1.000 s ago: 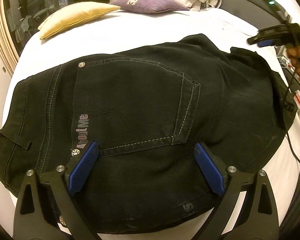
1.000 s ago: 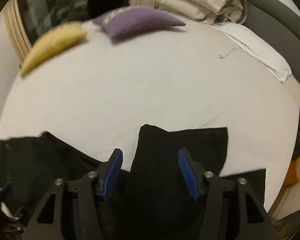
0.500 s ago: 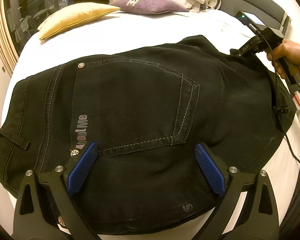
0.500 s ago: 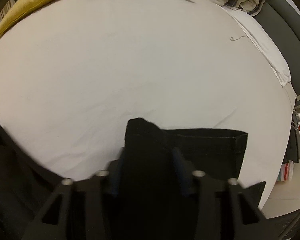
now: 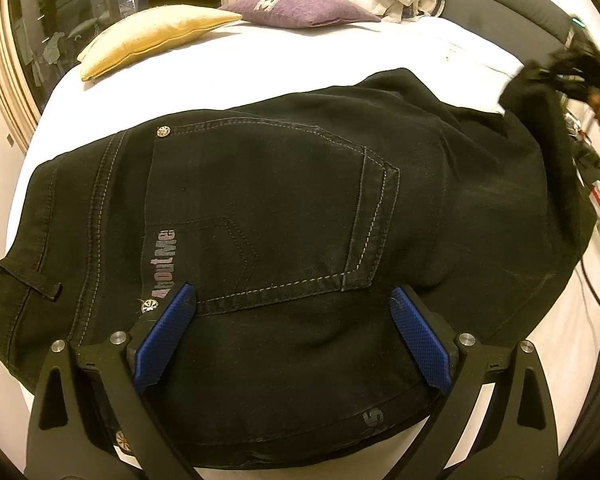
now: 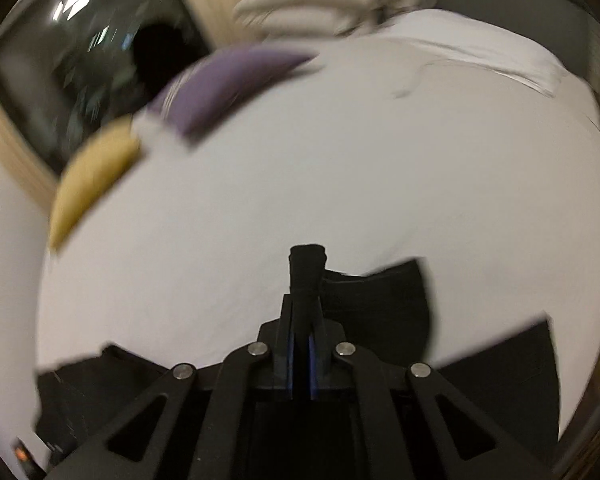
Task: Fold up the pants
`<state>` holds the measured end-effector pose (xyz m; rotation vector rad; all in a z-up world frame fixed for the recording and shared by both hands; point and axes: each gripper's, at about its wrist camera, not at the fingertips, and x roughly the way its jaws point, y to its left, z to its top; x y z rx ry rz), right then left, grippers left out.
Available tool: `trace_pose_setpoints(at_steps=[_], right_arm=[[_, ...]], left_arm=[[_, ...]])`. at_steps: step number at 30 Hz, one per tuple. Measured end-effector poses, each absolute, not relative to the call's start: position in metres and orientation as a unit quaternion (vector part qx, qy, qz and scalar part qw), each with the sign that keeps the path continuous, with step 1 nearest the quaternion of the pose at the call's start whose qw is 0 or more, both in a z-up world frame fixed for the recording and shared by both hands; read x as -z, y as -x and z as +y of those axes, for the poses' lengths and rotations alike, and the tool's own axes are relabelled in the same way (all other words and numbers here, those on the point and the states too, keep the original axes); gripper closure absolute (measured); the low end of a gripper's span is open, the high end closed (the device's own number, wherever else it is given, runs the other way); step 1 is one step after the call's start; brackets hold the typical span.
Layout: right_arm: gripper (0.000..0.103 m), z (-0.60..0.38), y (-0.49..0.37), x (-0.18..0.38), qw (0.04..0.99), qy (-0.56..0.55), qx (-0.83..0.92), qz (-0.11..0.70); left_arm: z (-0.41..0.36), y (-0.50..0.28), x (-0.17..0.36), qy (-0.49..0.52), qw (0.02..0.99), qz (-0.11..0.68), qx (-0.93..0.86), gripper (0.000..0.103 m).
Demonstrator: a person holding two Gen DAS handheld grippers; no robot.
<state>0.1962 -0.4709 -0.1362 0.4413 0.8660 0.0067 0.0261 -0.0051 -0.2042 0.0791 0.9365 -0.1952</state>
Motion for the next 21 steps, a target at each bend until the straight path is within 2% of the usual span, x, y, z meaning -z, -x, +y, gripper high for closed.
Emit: trace_pose_setpoints(at_steps=[3, 6, 11, 21], right_arm=[[0.099, -0.528, -0.149, 0.147, 0.878, -0.292, 0.036, 0.377], [0.099, -0.575, -0.096, 0.185, 0.848, -0.382, 0.081, 0.358], [0.099, -0.595, -0.044, 0.238, 0.817, -0.444, 0.112, 0.35], [0.099, -0.606, -0.016, 0.231, 0.825, -0.473, 0.103, 0.29]], left_arm=[[-0.005, -0.026, 0.204, -0.036, 0.887, 0.45, 0.09, 0.004], [-0.005, -0.027, 0.202, -0.031, 0.888, 0.451, 0.084, 0.004], [-0.005, -0.029, 0.199, -0.024, 0.885, 0.459, 0.077, 0.003], [-0.011, -0.03, 0.193, -0.006, 0.885, 0.461, 0.07, 0.003]])
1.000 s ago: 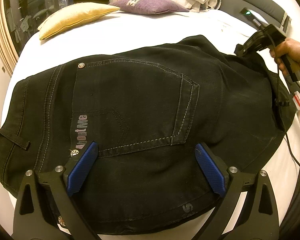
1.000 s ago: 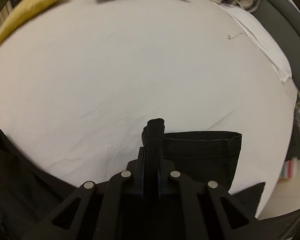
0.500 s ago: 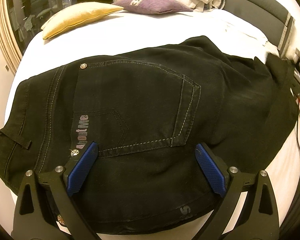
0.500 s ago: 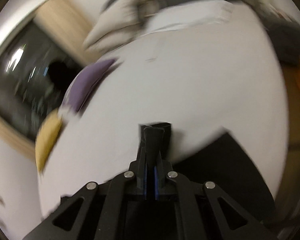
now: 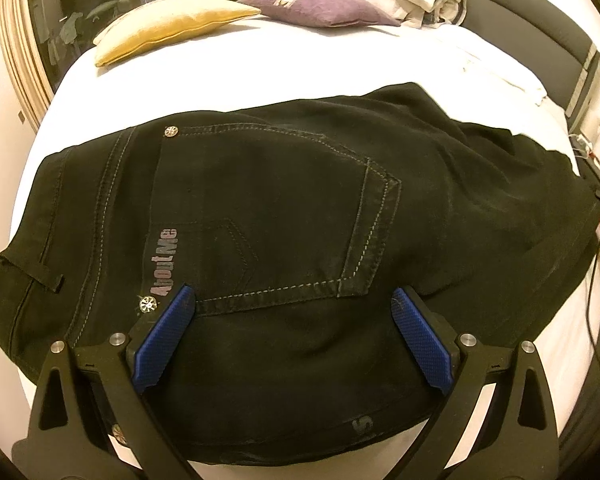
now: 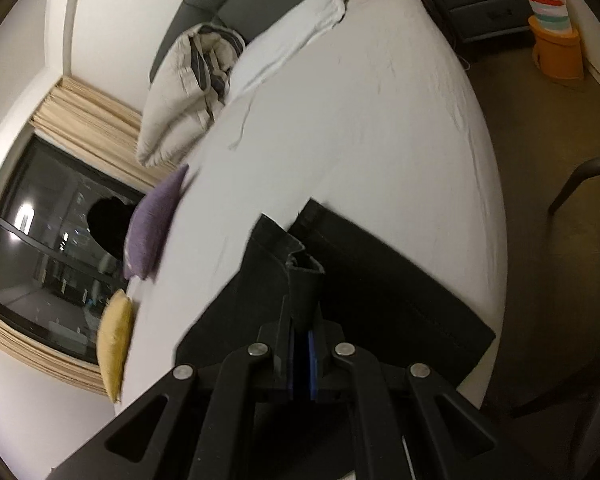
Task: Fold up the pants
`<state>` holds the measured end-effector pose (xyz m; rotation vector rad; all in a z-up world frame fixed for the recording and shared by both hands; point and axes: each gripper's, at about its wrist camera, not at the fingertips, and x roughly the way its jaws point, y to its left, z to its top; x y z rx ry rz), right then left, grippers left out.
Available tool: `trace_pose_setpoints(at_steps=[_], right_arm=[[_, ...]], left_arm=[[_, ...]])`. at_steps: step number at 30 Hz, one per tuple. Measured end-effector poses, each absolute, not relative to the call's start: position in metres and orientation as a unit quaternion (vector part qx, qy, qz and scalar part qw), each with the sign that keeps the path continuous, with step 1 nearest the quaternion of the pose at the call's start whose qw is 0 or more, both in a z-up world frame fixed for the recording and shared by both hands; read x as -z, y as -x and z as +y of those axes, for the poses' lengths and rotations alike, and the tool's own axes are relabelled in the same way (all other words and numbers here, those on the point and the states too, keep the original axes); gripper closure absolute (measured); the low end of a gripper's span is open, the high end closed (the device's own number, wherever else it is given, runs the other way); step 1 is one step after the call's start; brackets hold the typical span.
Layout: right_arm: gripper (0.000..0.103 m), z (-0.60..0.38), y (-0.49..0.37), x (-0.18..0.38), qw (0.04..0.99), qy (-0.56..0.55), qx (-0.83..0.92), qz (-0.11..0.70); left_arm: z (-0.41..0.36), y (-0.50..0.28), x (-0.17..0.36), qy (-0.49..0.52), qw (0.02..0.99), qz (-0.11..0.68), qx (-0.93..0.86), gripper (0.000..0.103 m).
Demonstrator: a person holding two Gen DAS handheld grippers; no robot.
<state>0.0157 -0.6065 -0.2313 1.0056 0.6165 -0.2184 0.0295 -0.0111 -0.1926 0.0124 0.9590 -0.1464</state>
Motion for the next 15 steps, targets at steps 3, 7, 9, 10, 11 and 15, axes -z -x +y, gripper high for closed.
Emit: trace_pose_setpoints(at_steps=[3, 7, 9, 10, 11, 15], right_arm=[[0.099, -0.618, -0.006, 0.248, 0.815, -0.485, 0.116, 0.296], [0.099, -0.619, 0.008, 0.273, 0.796, -0.503, 0.129, 0.312], [0.099, -0.618, 0.012, 0.27, 0.799, -0.501, 0.128, 0.307], [0.099, -0.618, 0.014, 0.264, 0.802, -0.501, 0.126, 0.301], [0.099, -0.618, 0.013, 0.26, 0.805, -0.499, 0.123, 0.295], [0.099, -0.595, -0.002, 0.213, 0.862, -0.423, 0.095, 0.263]], left_arm=[[-0.018, -0.027, 0.193, -0.014, 0.886, 0.457, 0.077, 0.002], [-0.026, -0.025, 0.194, -0.029, 0.885, 0.457, 0.078, 0.001], [-0.027, -0.025, 0.194, -0.029, 0.885, 0.458, 0.079, 0.001], [-0.027, -0.025, 0.194, -0.03, 0.885, 0.458, 0.079, 0.001], [-0.027, -0.025, 0.194, -0.03, 0.885, 0.458, 0.079, 0.001], [-0.027, -0.024, 0.198, -0.034, 0.888, 0.451, 0.076, 0.0]])
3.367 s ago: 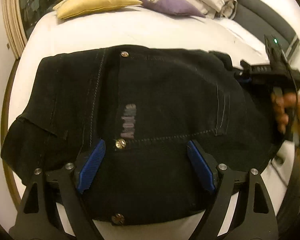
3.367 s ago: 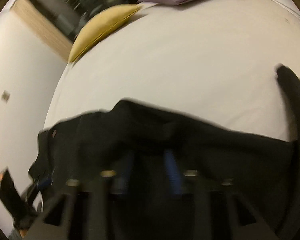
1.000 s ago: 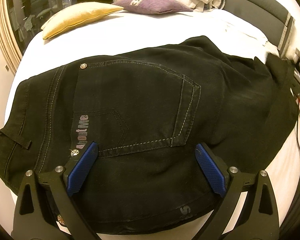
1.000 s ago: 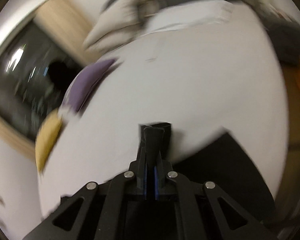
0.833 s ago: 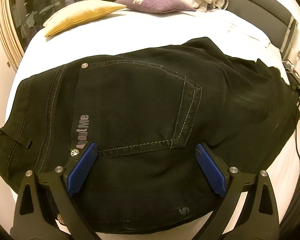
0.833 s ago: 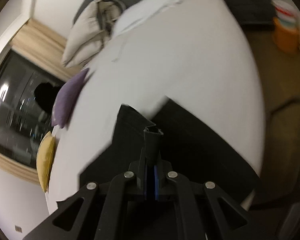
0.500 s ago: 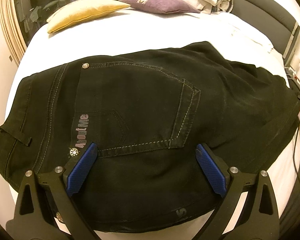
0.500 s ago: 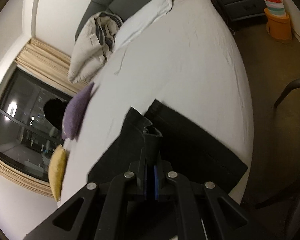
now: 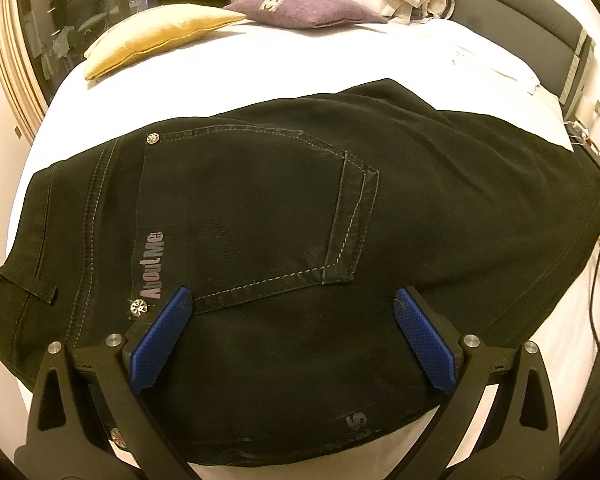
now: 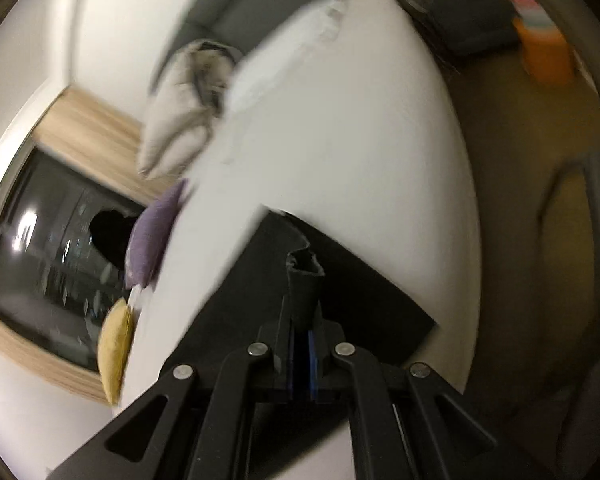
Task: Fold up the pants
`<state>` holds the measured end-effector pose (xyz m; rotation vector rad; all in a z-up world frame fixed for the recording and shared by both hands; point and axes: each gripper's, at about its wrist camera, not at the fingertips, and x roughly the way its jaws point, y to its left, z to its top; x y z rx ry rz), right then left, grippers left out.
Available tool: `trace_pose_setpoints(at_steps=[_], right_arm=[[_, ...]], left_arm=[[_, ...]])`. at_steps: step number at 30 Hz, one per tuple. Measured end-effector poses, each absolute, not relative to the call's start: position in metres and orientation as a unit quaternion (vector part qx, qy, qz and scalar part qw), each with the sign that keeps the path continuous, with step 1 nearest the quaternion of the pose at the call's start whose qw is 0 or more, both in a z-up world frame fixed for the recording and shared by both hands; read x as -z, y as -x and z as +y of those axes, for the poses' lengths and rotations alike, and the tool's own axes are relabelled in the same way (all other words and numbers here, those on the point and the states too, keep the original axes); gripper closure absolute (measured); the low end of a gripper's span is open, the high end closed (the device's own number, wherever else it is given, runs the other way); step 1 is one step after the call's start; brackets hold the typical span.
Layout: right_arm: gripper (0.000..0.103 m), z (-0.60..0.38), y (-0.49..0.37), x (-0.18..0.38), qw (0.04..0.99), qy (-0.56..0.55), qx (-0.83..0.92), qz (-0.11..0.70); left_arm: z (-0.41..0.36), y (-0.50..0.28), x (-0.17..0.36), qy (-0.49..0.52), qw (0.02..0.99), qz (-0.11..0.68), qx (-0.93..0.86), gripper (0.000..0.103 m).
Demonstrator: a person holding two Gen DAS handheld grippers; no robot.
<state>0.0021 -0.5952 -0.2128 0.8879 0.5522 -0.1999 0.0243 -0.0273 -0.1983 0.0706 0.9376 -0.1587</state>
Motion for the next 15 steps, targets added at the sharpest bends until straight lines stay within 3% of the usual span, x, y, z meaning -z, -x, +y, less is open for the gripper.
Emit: trace_pose_setpoints(at_steps=[3, 10, 15], right_arm=[[0.099, -0.574, -0.018, 0.174, 0.897, -0.359, 0.073, 0.249], [0.099, -0.584, -0.077, 0.129, 0.895, -0.365, 0.023, 0.256], [0.099, -0.557, -0.106, 0.081, 0.922, -0.299, -0.023, 0.246]], left_arm=[[-0.029, -0.023, 0.2, -0.04, 0.89, 0.448, 0.074, 0.0], [-0.029, -0.023, 0.202, -0.033, 0.891, 0.446, 0.076, 0.0], [-0.027, -0.023, 0.202, -0.033, 0.891, 0.446, 0.077, 0.0]])
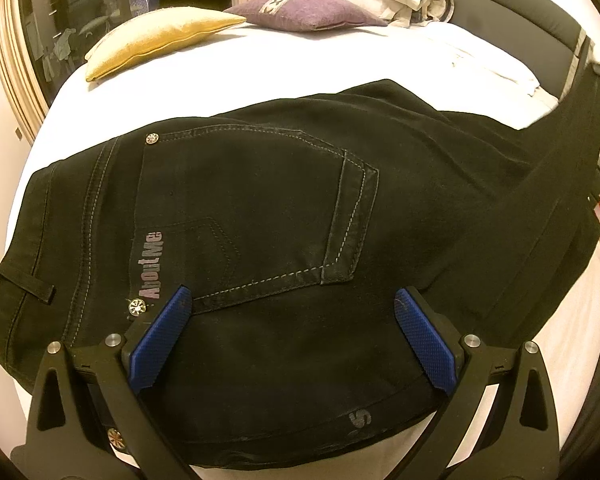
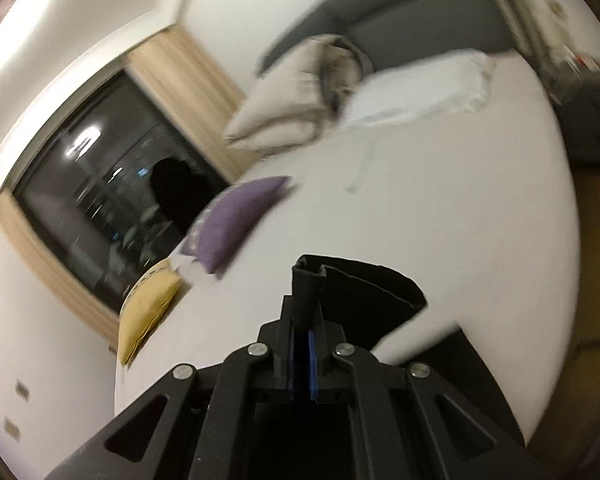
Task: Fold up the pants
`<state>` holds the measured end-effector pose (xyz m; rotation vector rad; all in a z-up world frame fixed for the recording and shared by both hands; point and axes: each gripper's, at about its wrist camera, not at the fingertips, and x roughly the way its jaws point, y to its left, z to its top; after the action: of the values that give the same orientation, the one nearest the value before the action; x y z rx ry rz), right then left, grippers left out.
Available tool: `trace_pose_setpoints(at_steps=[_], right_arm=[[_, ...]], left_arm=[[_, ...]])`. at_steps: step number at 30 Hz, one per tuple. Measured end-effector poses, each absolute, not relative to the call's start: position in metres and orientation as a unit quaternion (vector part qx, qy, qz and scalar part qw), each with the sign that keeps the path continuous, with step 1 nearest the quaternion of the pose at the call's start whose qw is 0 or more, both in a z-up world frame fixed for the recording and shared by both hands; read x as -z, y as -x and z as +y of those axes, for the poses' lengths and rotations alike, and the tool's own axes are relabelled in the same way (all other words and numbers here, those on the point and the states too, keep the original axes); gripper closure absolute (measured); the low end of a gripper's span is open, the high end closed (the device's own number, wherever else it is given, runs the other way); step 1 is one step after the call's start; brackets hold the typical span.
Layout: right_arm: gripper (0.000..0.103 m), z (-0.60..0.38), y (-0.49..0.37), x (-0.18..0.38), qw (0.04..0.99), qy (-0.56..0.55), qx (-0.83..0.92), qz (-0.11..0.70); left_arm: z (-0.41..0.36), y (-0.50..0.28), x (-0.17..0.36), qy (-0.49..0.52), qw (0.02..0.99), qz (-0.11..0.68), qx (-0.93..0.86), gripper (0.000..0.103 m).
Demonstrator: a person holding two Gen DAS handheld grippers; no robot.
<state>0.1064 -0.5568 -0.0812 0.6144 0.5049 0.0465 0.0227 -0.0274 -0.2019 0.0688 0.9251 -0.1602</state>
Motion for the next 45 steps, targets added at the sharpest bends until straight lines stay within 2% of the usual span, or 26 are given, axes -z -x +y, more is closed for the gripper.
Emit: trace_pose_setpoints(at_steps=[5, 7, 11, 14, 22, 31, 35, 39, 45], right_arm=[[0.099, -0.572, -0.084, 0.113, 0.908, -0.333, 0.007, 0.254], [0.099, -0.587, -0.061, 0.146, 0.894, -0.364, 0.037, 0.26], [0.099, -0.612, -0.019, 0.249, 0.829, -0.45, 0.115, 0.312], [0.099, -0.613, -0.012, 0.281, 0.811, -0.472, 0.127, 0.323], [0.099, -0.613, -0.019, 0.246, 0.834, -0.446, 0.123, 0.3], [0.099, -0.61, -0.003, 0.262, 0.825, -0.452, 0.15, 0.304], [0.099, -0.613, -0.01, 0.28, 0.81, -0.459, 0.152, 0.331], [0.099, -0.613, -0.006, 0.274, 0.818, -0.449, 0.153, 0.325], [0.091, -0.622, -0.001, 0.272, 0.806, -0.457, 0.155, 0.343]], left_arm=[[-0.028, -0.022, 0.203, -0.036, 0.892, 0.444, 0.077, 0.0], [-0.028, -0.022, 0.203, -0.036, 0.892, 0.444, 0.077, 0.0], [-0.03, -0.022, 0.203, -0.039, 0.892, 0.444, 0.076, 0.0], [-0.03, -0.023, 0.203, -0.041, 0.891, 0.446, 0.075, 0.0], [-0.03, -0.023, 0.202, -0.042, 0.891, 0.445, 0.074, 0.0], [-0.026, -0.021, 0.2, -0.034, 0.894, 0.44, 0.078, 0.0], [-0.021, -0.019, 0.199, -0.019, 0.895, 0.437, 0.086, 0.0], [-0.007, -0.015, 0.188, 0.02, 0.898, 0.428, 0.1, 0.0], [0.031, -0.011, 0.152, 0.092, 0.919, 0.374, 0.085, 0.0]])
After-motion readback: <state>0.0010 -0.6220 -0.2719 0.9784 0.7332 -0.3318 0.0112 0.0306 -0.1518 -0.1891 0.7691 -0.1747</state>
